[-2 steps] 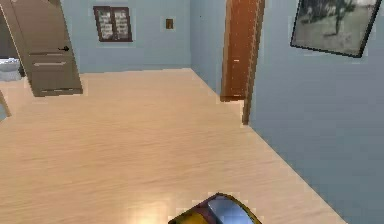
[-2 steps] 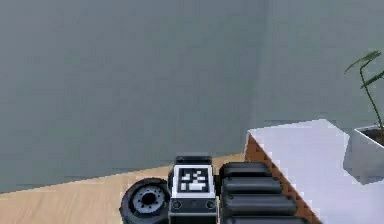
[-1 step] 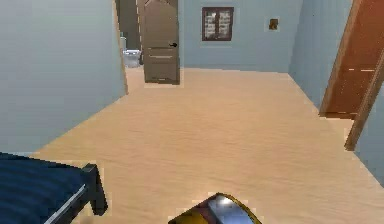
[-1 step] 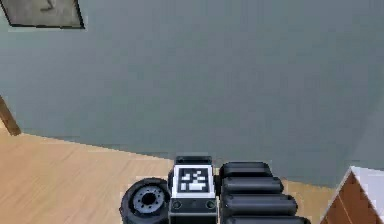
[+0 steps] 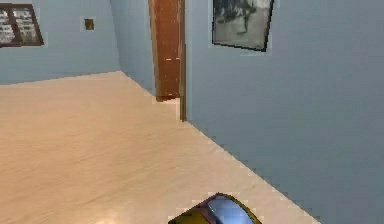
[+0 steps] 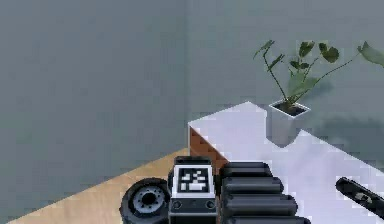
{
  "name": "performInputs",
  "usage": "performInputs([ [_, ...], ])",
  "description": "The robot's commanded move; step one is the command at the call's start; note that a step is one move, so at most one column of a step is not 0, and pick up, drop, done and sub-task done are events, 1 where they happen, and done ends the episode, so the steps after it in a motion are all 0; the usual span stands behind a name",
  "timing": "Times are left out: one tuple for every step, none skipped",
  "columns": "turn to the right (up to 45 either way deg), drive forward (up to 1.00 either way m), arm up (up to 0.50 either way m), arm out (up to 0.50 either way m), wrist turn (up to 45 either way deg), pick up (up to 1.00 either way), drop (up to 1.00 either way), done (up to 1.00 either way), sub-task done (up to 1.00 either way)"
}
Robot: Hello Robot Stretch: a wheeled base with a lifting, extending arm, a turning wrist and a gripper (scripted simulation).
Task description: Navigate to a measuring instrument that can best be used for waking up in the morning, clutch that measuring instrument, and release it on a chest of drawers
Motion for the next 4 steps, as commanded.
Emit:
performInputs([
  [45.0,0.00,0.00,0.00,0.0,0.00,0.00,0.00,0.00],
  [9.0,0.00,0.00,0.00,0.0,0.00,0.00,0.00,0.00],
  [0.0,0.00,0.00,0.38,0.0,0.00,0.00,0.00,0.00],
  [0.0,0.00,0.00,0.00,45.0,0.00,0.00,0.00,0.00],
])
